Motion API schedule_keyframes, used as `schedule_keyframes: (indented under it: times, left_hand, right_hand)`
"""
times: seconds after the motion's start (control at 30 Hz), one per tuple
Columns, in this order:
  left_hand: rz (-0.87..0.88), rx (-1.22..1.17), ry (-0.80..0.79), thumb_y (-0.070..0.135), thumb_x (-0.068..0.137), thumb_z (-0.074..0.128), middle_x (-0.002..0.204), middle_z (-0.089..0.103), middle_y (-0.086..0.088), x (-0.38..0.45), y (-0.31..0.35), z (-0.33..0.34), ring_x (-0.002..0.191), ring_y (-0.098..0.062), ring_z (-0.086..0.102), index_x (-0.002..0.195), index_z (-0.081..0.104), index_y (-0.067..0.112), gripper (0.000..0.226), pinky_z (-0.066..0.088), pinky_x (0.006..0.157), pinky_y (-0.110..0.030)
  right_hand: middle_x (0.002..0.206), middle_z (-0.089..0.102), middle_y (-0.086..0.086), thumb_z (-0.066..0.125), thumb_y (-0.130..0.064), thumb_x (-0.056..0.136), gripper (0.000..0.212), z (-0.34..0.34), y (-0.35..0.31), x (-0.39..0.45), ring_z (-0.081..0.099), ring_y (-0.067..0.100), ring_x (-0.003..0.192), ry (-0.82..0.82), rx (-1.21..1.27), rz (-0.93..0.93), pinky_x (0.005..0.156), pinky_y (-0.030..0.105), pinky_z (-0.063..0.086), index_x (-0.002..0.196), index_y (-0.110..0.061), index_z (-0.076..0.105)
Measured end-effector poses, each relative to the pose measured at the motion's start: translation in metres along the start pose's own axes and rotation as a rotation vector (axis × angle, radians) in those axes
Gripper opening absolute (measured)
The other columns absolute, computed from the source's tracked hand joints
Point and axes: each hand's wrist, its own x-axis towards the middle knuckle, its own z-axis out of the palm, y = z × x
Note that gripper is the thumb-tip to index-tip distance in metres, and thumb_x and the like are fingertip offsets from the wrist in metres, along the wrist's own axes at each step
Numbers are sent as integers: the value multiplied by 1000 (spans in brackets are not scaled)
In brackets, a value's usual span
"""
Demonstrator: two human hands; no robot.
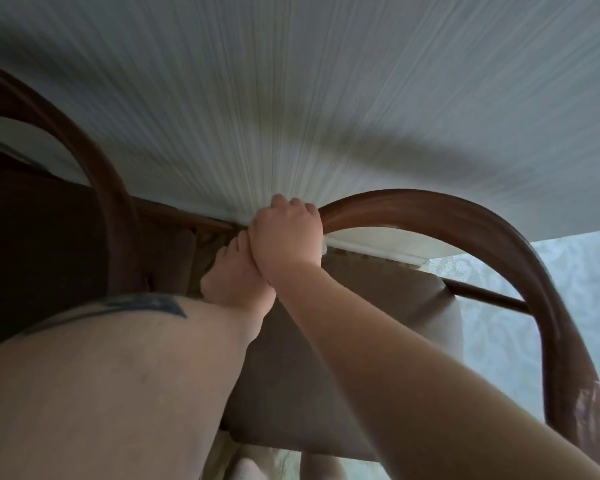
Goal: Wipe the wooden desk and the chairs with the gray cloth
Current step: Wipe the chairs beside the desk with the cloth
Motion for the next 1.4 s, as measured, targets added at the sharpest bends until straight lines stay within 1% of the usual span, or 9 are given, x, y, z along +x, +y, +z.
schedule_keyframes:
  times: [0.13, 0.23, 0.33, 0.5, 0.7, 0.93, 1.03, 1.2, 1.4]
  left_hand:
    - [63, -45, 98, 34, 91, 21, 93, 60, -9, -4, -1, 1, 87, -32, 59, 103, 55, 10, 43, 35, 61, -34]
    - [98, -68, 186, 37, 91, 11, 82, 59, -8, -5, -3, 8, 76, -30, 58, 94, 57, 10, 53, 32, 53, -32]
    - [87, -71, 169, 35, 92, 14, 77, 59, -8, -4, -3, 5, 70, -30, 57, 90, 57, 11, 50, 33, 52, -30]
    - [84, -87, 157, 39, 89, 8, 81, 58, -7, -6, -2, 3, 73, -28, 56, 93, 57, 11, 57, 40, 53, -33]
    - [89, -24, 164, 36, 92, 15, 78, 58, -4, -8, -5, 5, 71, -26, 58, 89, 55, 14, 46, 32, 50, -29]
    - [38, 15, 18, 38, 92, 44, 106, 59, 5, -5, -1, 0, 100, -18, 58, 107, 50, 22, 23, 41, 66, -31]
    - [16, -18, 63, 38, 94, 25, 100, 60, 3, -6, 1, -2, 94, -19, 59, 104, 52, 20, 34, 36, 60, -29]
    - [82, -17, 151, 37, 91, 10, 80, 58, -1, -7, -3, 5, 75, -24, 58, 92, 57, 15, 52, 33, 52, -29]
    - [90, -40, 228, 29, 92, 24, 70, 57, -2, -4, -6, 8, 63, -26, 58, 82, 56, 14, 37, 29, 45, -25]
  right_hand:
    - [94, 64, -3, 46, -37, 96, 30, 14, 55, -6, 61, 20, 88, 369, 103, -61, 112, 44, 25, 95, -22, 73]
    - [96, 67, 1, 48, -38, 93, 31, 1, 122, -3, 63, 25, 90, 572, 215, 404, 112, 48, 27, 93, -23, 75]
    - [93, 64, 4, 45, -35, 92, 34, 0, 108, -2, 60, 27, 88, 539, 214, 501, 103, 46, 37, 91, -20, 75]
    - [91, 62, 1, 54, -35, 92, 23, 13, 75, -5, 58, 24, 83, 350, 211, -206, 93, 37, 39, 96, -21, 72]
    - [91, 60, 2, 54, -32, 90, 22, 22, 38, -12, 55, 25, 88, 392, 210, 91, 102, 42, 37, 92, -19, 72]
    - [93, 60, 4, 47, -31, 92, 28, 19, 17, -20, 57, 28, 90, 263, 213, -32, 106, 48, 38, 89, -18, 71]
    - [105, 62, 2, 39, -41, 97, 35, 7, 39, -14, 57, 25, 101, 150, 116, -210, 115, 47, 24, 103, -24, 69]
    - [92, 61, -1, 51, -34, 92, 26, -4, 65, -6, 58, 23, 92, 343, 160, 246, 116, 49, 21, 93, -20, 72]
    - [95, 62, -3, 47, -40, 93, 27, 4, 61, -9, 59, 20, 93, 261, 129, -60, 116, 46, 19, 97, -25, 69]
